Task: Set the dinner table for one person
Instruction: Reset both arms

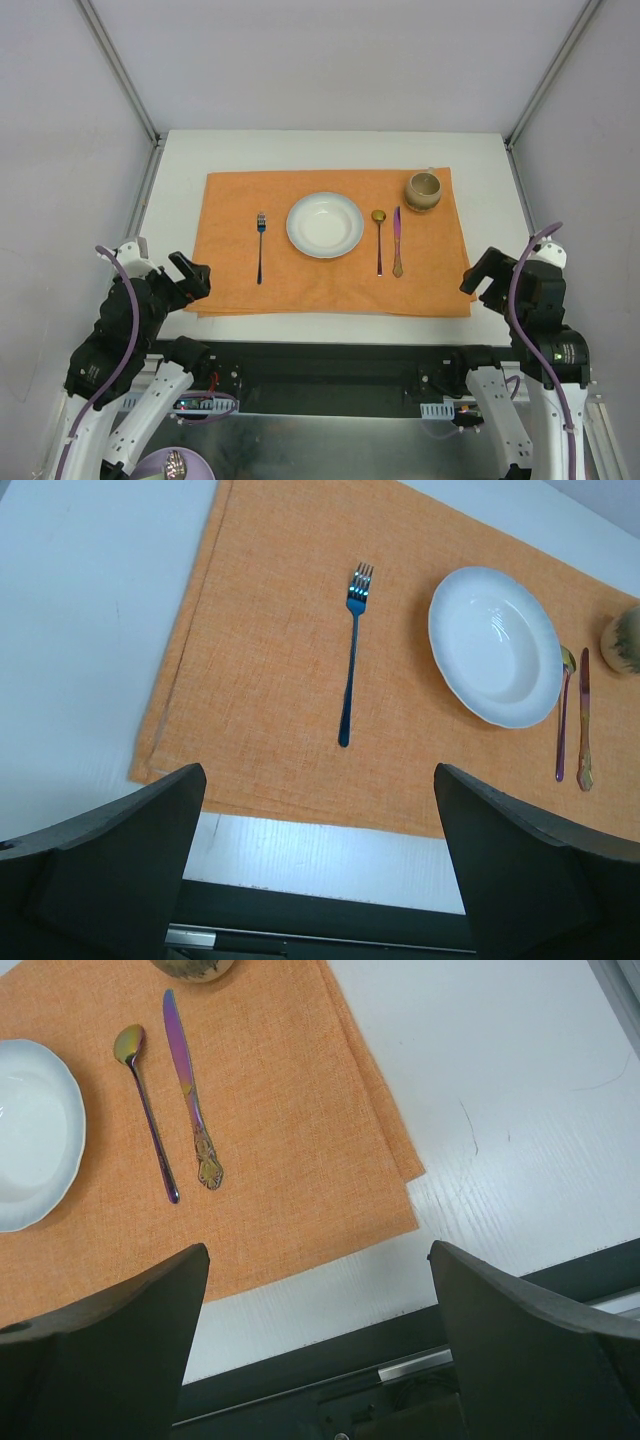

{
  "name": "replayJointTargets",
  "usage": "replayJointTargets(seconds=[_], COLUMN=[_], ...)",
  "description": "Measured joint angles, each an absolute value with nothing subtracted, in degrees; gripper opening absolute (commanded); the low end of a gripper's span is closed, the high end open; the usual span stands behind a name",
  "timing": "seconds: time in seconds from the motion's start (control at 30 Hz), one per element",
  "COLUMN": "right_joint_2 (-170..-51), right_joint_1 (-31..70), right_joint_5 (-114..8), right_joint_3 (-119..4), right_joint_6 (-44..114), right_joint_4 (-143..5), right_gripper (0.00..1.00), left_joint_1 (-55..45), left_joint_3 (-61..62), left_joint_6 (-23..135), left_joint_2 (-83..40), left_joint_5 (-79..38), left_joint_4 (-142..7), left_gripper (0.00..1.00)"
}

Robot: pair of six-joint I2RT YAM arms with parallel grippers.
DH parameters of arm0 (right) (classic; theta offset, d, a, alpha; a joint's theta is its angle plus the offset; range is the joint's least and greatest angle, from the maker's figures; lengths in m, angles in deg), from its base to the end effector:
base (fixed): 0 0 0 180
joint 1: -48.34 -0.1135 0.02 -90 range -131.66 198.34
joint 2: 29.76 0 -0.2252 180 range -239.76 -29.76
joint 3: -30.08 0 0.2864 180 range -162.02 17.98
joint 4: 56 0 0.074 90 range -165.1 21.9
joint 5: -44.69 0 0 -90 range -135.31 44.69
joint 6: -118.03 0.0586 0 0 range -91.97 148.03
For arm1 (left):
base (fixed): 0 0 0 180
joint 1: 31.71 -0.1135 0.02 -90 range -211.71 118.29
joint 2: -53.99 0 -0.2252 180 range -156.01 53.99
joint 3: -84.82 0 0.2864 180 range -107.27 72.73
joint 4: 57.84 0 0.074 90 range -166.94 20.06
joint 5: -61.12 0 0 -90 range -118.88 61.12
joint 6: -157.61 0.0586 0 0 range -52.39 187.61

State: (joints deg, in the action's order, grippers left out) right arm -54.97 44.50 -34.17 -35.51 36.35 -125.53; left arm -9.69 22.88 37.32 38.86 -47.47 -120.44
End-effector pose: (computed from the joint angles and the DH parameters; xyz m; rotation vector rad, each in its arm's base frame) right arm 0.1497 -0.0013 0.3309 0.1990 2.0603 -0.0719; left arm 0.1213 -0.0289 0.3458 -0.3582 1.8101 -0.3416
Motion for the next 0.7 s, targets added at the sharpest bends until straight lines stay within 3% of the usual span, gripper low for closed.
replayJointTargets(seconds=[0.7], right_joint_2=[-53.3], right_joint_1=[44.5], right_joint_5=[-34.2], right_joint_3=[-35.5], right_joint_6=[35.9], right_joint_4=[-125.5], right_gripper=[0.96], left_joint_1=[-9.7], left_joint_3=[23.0], left_joint_6=[36.9], left_joint_2=[39.4], left_joint_5=[-47.6], left_joint_4=[-120.5], left_gripper=[0.99])
